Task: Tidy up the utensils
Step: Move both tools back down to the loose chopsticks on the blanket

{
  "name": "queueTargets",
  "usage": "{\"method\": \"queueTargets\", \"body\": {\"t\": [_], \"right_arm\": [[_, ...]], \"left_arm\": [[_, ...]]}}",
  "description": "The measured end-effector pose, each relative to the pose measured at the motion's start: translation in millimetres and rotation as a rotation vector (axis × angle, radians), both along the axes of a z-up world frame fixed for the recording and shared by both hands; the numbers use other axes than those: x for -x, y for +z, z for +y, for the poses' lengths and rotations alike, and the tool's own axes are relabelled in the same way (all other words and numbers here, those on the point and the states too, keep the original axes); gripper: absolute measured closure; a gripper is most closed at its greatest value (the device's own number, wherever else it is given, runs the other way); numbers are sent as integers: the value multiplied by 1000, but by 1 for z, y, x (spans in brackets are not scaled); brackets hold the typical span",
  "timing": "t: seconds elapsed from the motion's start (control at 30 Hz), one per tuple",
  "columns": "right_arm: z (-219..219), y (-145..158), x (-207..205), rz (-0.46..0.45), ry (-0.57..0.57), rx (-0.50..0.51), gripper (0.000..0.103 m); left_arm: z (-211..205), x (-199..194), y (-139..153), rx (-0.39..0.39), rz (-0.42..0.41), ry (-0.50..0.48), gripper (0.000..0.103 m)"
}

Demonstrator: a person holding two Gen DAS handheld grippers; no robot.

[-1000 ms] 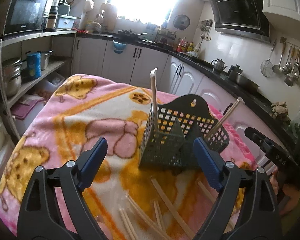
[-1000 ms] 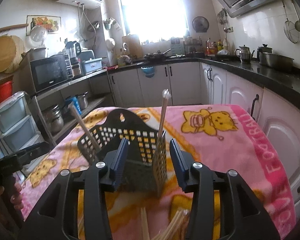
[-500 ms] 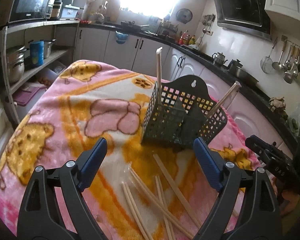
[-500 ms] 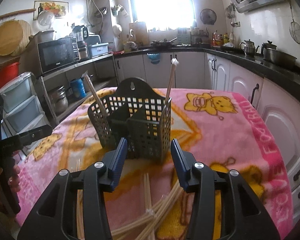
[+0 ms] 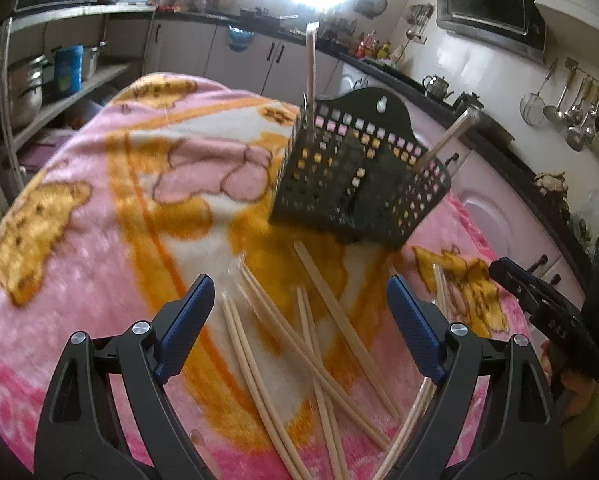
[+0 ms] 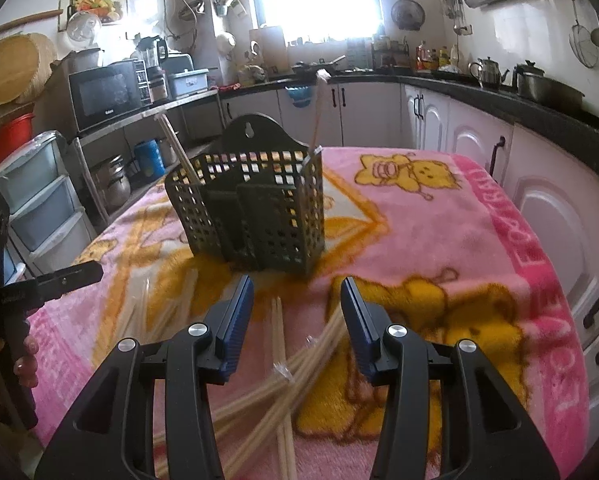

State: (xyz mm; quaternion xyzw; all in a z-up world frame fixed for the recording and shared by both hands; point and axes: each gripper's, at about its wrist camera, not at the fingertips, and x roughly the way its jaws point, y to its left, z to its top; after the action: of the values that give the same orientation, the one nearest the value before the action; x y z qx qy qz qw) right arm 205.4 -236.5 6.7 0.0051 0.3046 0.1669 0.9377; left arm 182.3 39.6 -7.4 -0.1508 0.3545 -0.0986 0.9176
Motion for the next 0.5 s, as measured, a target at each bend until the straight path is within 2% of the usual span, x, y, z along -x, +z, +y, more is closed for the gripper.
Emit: {"method": "queueTargets", "body": {"t": [0.2, 0.27, 0.5], "right_arm": [[-11, -14, -1, 36, -13, -5, 60], [-14, -18, -3, 49, -15, -6, 60], [-20, -31, -14, 98, -18, -21, 60]], "left_arm": [[-7, 3, -19, 7, 59, -16, 27], [-10, 2, -24, 12, 79, -24, 34], [-16, -7, -38, 29, 137, -33, 47]]}}
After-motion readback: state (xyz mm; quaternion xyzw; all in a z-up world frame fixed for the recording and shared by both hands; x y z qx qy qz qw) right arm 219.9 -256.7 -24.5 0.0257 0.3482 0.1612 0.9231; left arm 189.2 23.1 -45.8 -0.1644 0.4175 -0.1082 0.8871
